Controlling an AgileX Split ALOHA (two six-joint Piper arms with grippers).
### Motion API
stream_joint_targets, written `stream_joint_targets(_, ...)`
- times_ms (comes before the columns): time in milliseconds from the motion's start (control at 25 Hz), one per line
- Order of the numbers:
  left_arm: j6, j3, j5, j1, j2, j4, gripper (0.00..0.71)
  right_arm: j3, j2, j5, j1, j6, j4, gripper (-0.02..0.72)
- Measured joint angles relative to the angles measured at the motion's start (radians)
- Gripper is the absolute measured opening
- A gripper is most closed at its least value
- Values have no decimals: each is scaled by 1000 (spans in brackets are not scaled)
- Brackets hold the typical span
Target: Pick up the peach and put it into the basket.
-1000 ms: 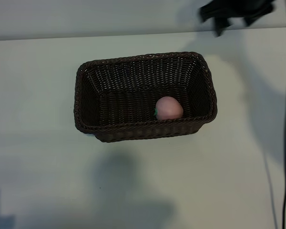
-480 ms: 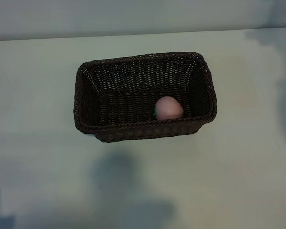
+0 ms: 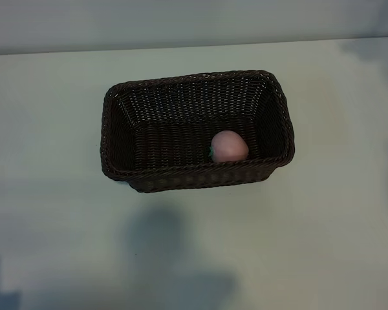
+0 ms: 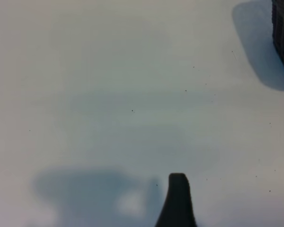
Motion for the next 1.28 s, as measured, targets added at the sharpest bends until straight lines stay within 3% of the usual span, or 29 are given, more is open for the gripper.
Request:
stream_joint_targets(440,-2,0,0,0,0,0,594,354,-623,1,0,0,-8,594)
stream_joint_targets(720,-2,0,0,0,0,0,594,617,-1018,4,0,2,32,580)
stream_joint_targets(1120,-2,0,0,0,0,0,594,855,-1394,5,0,46,51,575)
stream_joint_targets(1280,-2,0,0,0,0,0,594,940,-1521,-46,0,46,51,573)
